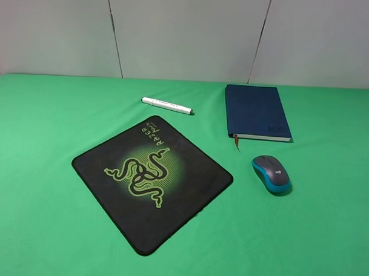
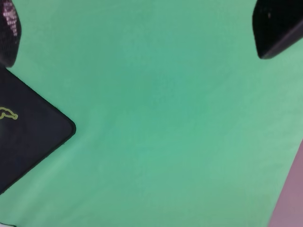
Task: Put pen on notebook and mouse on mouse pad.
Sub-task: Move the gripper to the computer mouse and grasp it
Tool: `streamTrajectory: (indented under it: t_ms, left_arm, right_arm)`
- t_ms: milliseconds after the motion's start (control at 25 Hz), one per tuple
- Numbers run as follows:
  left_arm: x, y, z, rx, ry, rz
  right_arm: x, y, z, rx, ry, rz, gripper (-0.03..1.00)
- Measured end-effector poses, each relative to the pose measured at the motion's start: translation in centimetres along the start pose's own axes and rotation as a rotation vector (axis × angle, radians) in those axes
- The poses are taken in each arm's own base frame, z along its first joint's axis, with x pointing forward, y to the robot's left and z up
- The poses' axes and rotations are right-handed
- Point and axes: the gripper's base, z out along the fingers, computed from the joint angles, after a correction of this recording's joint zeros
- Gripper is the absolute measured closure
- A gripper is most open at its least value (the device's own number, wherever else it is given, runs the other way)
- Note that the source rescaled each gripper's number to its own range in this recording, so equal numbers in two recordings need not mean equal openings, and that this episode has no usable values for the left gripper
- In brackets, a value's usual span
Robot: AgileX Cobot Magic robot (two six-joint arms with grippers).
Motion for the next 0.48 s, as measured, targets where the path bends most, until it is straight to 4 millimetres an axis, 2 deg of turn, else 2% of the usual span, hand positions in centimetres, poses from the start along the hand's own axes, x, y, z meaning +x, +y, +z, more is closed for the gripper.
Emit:
streamTrajectory:
  t_ms: [480]
  left_arm:
    - [0.0,0.0,0.0,0.0,0.0,0.0]
  right_arm:
    - [0.0,0.0,0.0,0.0,0.0,0.0,-0.03]
